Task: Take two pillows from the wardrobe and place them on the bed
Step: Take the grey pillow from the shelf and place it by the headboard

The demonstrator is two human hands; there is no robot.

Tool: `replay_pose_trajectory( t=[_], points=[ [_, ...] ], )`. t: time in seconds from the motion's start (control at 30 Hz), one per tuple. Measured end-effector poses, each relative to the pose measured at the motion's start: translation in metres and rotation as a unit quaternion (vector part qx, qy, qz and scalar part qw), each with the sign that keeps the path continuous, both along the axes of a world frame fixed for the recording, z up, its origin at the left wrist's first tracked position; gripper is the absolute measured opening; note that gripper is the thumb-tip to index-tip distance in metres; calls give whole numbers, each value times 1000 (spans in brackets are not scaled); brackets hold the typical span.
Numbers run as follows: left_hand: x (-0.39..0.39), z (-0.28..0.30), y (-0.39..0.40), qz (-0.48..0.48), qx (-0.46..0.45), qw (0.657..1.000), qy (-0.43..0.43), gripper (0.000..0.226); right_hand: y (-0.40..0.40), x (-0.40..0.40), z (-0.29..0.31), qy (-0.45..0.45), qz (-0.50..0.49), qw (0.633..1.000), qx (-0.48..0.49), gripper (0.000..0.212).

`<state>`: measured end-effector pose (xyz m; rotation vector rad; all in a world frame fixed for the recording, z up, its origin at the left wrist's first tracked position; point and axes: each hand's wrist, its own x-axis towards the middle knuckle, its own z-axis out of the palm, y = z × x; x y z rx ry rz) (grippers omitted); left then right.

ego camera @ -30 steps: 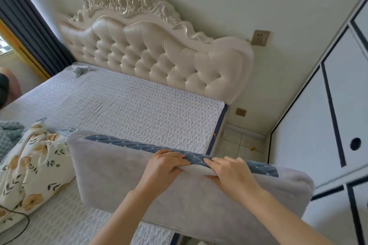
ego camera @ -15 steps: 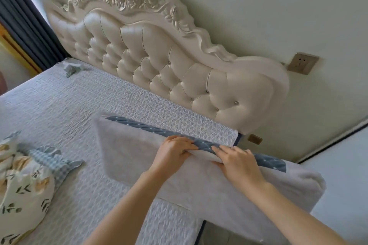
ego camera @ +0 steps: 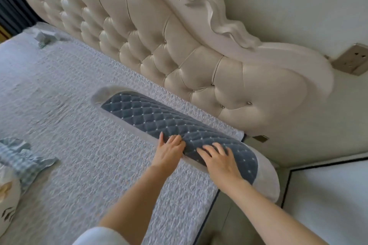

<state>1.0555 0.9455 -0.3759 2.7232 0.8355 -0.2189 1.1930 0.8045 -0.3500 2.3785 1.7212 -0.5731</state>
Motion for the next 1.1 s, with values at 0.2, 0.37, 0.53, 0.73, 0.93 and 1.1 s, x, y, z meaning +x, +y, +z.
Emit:
replay_pose_trajectory(
  t=[0.2, 0.37, 0.53, 0.73, 0.93, 1.1],
  points=[
    [3, -5, -4, 64, -26, 996, -54, 28, 8, 13, -11, 71, -56, 996, -6, 59],
    [-19, -1, -12, 167, -95, 981, -12, 59, 10, 22, -4, 122, -112, 984, -65, 67],
    [-82, -38, -55, 269, -229, 920, 168, 68, 13, 16, -8, 145, -58, 976, -153, 64],
    [-115, -76, -88, 346, -395, 831, 182, 71, 25, 0, -33, 208, -17, 965, -157, 56],
    [-108, -105, -101, 494, -409, 766, 56, 73, 52, 8, -66, 174, 26, 969, -171, 53],
    [-92, -125, -93, 648, -398, 642, -89, 80, 85, 21, -96, 134, 16, 983, -127, 56]
  ],
)
